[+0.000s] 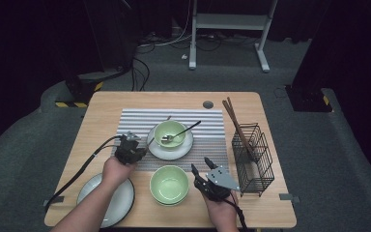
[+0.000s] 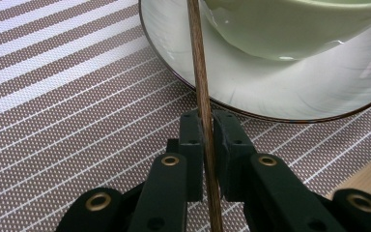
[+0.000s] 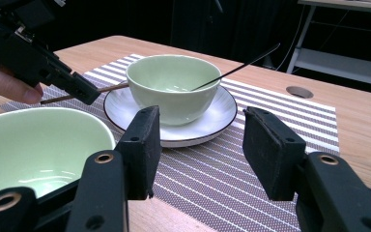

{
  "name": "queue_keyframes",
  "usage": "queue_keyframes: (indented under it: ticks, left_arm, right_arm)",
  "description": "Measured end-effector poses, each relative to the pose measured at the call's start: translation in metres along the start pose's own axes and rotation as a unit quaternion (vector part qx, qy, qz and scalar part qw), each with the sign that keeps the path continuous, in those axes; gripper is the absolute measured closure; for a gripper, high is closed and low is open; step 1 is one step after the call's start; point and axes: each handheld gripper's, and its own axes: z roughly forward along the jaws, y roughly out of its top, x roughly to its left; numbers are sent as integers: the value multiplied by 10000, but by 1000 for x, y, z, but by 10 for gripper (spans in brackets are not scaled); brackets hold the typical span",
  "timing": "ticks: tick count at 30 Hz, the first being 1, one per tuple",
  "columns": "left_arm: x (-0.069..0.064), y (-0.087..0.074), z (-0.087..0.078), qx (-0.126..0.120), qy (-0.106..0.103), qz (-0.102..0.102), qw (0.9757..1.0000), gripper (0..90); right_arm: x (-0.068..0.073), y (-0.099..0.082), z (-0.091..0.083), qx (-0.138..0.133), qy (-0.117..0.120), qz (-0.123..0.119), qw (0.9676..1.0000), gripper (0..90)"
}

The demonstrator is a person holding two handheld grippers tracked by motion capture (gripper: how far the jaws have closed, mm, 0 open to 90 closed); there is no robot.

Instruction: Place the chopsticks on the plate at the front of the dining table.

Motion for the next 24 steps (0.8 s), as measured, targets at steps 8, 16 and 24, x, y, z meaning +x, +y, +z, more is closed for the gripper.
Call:
queue_keyframes:
  ticks: [8, 16, 24]
  left_arm:
    - [-1, 1, -6, -64, -65, 63, 9999, 750]
    - [-1, 0, -10, -39, -45, 125, 9999, 749]
    - [-3, -3, -8, -16, -22, 108, 9999, 811]
  right_arm:
    - [1, 0, 0, 3, -4, 10, 10000, 476]
    - [1, 0, -1, -13, -6, 0, 10000, 476]
    - [1, 1, -2, -36, -13, -6, 10000, 476]
